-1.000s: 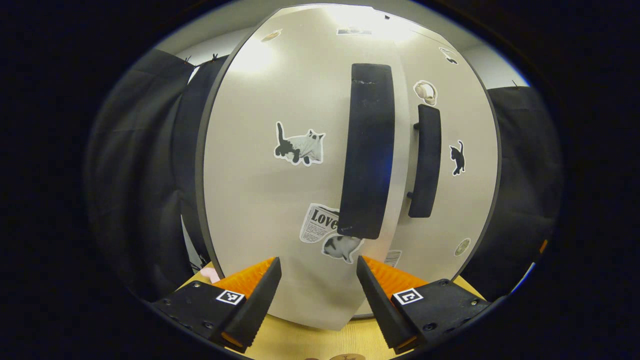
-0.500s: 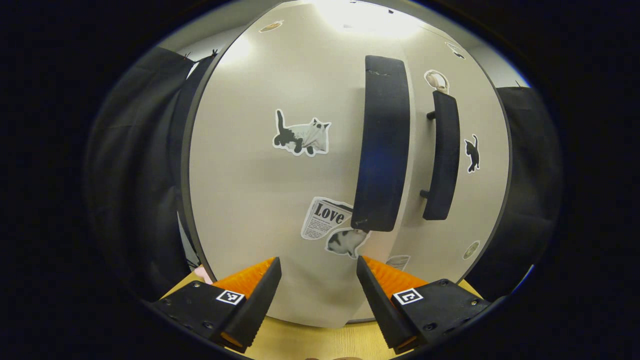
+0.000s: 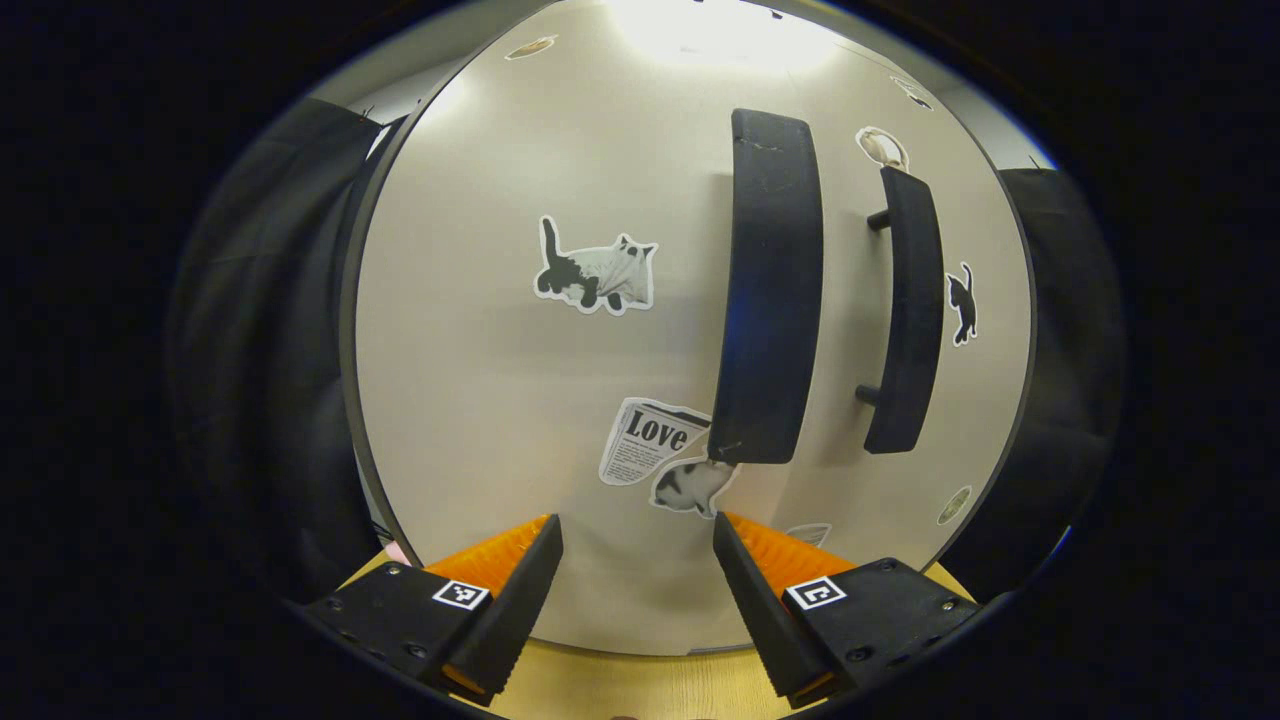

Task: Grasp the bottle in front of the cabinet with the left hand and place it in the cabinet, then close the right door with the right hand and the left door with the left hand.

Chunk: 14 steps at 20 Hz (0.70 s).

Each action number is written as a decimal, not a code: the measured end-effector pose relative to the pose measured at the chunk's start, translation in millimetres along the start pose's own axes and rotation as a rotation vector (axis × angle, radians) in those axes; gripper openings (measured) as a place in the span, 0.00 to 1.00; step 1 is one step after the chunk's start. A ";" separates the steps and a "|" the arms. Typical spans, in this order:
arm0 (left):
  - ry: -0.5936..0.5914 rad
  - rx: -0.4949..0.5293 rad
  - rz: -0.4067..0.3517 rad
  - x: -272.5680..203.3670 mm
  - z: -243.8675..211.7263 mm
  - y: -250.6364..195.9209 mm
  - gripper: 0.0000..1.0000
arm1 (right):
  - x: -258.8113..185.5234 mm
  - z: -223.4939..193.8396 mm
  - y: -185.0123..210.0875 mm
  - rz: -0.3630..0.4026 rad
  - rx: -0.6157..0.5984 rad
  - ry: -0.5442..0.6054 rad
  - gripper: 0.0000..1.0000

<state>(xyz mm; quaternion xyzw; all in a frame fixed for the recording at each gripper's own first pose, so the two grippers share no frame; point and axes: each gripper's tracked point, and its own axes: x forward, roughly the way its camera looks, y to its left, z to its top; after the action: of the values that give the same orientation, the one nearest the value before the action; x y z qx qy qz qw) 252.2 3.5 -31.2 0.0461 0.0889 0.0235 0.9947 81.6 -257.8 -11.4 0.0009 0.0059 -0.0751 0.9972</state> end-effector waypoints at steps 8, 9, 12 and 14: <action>0.014 -0.014 -0.007 -4.0 -1.3 3.3 0.93 | -0.9 -1.7 -0.6 -0.010 -0.017 0.015 0.94; 0.012 -0.019 -0.014 -8.3 -0.9 3.4 0.93 | -1.6 -0.6 0.0 -0.011 -0.021 0.016 0.94; 0.004 -0.028 -0.035 -27.1 4.7 2.1 0.93 | -1.2 2.2 3.7 -0.007 -0.038 0.017 0.94; -0.012 -0.037 -0.055 -43.2 14.5 -0.4 0.93 | -0.2 6.1 6.4 -0.001 -0.051 0.014 0.94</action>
<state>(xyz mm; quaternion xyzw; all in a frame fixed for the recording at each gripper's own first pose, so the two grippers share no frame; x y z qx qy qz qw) 212.3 -0.6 -9.5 0.0253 0.0835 -0.0024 0.9962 82.4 -251.4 -5.3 -0.0238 0.0145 -0.0753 0.9968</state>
